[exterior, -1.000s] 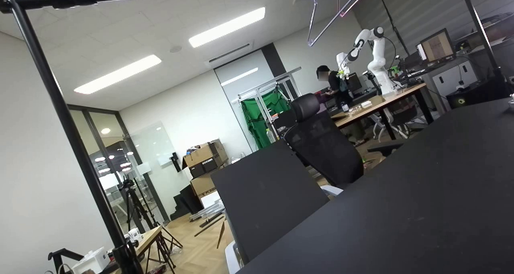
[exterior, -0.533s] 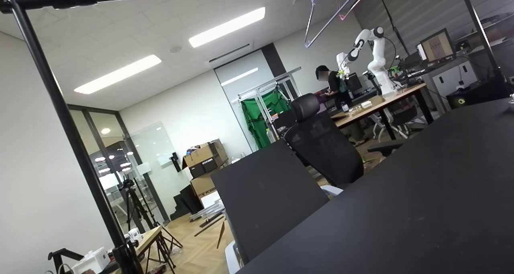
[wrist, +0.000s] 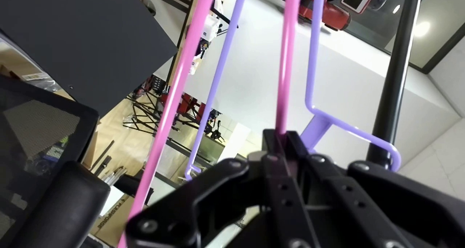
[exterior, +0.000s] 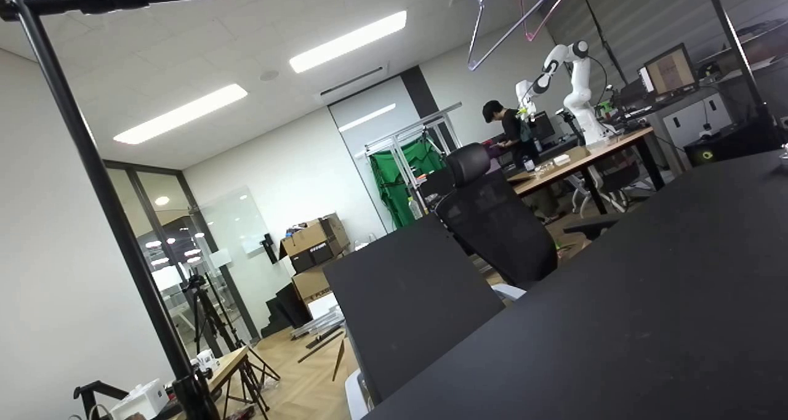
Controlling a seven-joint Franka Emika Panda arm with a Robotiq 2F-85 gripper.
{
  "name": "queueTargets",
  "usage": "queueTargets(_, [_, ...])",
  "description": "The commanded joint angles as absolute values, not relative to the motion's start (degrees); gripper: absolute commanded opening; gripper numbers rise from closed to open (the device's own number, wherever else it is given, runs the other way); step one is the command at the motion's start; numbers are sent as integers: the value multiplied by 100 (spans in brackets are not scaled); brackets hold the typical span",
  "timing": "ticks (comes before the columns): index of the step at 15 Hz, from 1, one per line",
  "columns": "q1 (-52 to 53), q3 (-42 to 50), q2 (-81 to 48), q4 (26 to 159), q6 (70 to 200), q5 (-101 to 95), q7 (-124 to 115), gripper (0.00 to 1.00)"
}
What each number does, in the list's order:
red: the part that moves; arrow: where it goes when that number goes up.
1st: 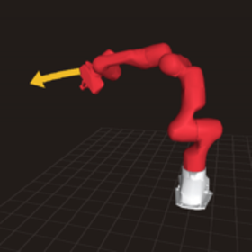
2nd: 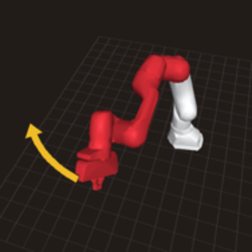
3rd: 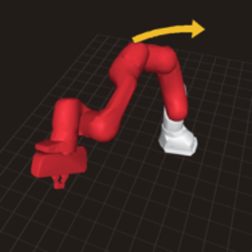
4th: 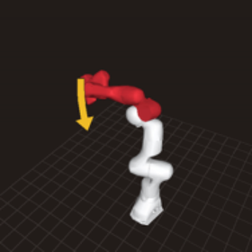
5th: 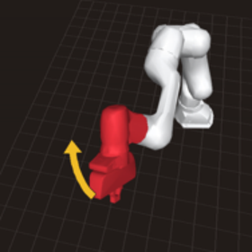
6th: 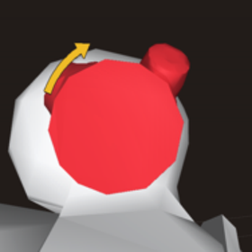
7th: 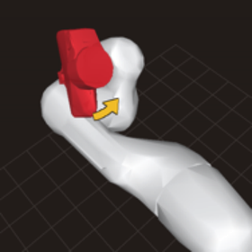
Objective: Hook the hanger onto the rail
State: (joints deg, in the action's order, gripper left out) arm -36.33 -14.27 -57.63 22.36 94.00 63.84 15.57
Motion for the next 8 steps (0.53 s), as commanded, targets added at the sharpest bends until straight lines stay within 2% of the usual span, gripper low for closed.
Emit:
queueTargets(1, [-3552,-1263,-5885,1700,9272,6133,1073,40])
queueTargets(2, [-3672,-1260,-5399,2448,9407,6112,1346,47])
queueTargets(7, [-3757,-737,-4936,2340,9610,5484,1258,81])
queueTargets(8, [-3735,-674,-5240,1616,9459,5180,989,89])
